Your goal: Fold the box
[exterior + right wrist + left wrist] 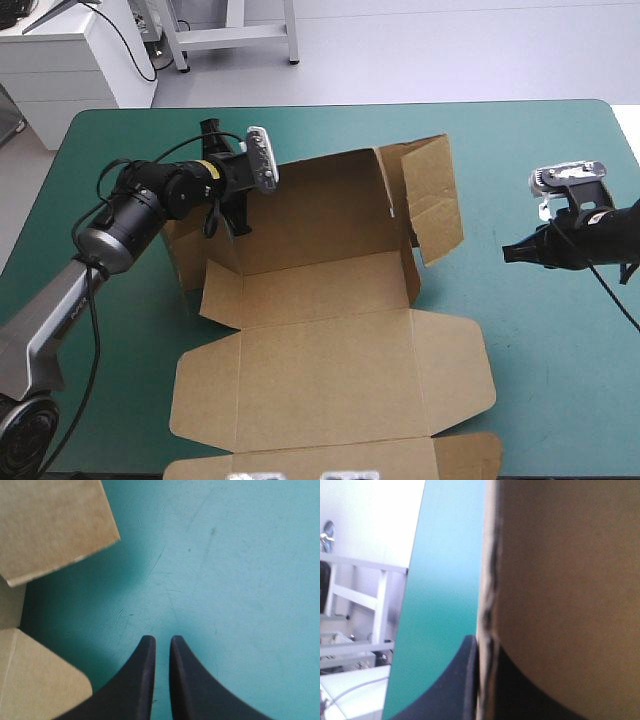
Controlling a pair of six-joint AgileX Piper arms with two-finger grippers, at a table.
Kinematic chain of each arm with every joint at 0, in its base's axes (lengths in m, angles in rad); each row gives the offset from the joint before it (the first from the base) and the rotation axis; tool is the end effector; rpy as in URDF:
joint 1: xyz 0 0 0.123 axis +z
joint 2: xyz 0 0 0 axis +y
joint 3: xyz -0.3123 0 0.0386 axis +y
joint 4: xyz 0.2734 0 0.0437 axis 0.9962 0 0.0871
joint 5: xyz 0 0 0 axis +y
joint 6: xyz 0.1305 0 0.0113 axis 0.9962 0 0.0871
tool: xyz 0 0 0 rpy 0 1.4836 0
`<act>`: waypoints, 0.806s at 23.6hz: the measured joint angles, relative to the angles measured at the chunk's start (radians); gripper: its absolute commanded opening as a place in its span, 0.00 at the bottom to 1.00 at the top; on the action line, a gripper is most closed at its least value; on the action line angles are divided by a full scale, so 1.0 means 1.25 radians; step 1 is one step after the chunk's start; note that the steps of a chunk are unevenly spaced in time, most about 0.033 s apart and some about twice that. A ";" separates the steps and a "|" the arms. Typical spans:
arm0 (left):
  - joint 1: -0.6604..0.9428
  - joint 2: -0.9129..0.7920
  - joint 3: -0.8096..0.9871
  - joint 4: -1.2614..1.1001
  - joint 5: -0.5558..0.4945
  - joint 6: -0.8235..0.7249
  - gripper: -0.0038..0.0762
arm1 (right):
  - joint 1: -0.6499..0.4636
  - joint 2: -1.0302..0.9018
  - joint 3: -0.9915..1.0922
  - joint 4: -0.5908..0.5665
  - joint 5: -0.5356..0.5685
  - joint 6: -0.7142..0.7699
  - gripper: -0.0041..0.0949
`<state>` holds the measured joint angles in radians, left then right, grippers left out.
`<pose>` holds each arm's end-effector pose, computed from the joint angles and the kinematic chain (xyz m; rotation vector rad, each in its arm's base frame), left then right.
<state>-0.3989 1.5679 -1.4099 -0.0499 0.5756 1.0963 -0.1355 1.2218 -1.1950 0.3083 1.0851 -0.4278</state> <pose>0.3848 -0.1661 0.3567 1.4972 1.6615 0.3302 0.2738 -0.0018 0.3595 -0.2831 2.5143 0.1863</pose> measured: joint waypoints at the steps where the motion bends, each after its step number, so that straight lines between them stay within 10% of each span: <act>1: -0.030 0.001 0.000 0.032 -0.022 -0.010 0.04 | 0.000 0.000 0.000 0.000 0.000 0.003 0.13; 19: -0.216 0.031 0.000 0.572 -0.074 -0.465 0.04 | 0.000 0.000 0.000 0.012 0.000 0.028 0.13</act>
<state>-0.6692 1.6070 -1.4099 0.6651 0.4835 0.5147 -0.1355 1.2218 -1.1950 0.3235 1.0851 -0.3932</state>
